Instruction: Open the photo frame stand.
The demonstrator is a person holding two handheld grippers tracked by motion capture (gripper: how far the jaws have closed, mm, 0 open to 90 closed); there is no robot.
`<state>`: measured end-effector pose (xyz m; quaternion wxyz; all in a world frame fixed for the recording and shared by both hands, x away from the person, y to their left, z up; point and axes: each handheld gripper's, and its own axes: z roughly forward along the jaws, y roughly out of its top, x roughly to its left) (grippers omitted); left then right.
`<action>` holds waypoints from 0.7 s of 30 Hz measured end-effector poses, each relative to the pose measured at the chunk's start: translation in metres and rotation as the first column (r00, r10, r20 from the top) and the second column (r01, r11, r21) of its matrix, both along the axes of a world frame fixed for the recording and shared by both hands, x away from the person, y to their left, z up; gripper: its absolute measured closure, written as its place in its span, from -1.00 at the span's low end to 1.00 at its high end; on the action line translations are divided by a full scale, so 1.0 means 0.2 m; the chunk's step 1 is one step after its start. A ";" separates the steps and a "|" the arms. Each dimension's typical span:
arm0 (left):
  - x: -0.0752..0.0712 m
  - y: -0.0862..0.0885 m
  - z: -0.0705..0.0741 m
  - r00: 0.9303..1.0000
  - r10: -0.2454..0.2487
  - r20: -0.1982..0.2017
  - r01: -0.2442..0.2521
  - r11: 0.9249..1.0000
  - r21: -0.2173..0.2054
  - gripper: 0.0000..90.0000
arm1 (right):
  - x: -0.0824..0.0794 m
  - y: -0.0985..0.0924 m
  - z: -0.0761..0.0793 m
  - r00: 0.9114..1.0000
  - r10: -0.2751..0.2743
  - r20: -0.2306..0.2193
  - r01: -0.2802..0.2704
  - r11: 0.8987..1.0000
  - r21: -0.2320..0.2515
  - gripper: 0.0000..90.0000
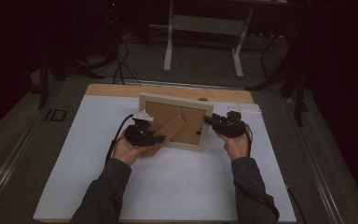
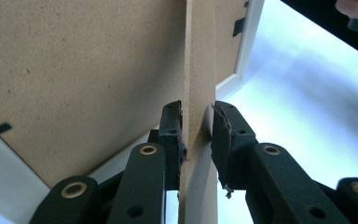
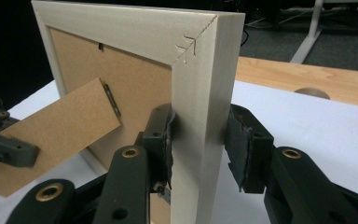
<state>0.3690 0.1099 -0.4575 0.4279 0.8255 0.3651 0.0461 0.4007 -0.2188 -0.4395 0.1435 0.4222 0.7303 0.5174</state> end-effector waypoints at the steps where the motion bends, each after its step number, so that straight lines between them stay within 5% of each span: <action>1: 0.00 0.00 0.00 1.000 0.001 0.001 -0.001 1.000 0.003 0.67 | 0.00 0.00 0.00 1.000 0.000 0.005 0.000 1.000 -0.002 0.39; 21: 0.00 0.00 0.00 1.000 0.005 0.021 -0.005 1.000 0.013 0.67 | 0.06 0.03 -0.04 0.996 0.059 -0.061 -0.060 0.998 -0.014 0.08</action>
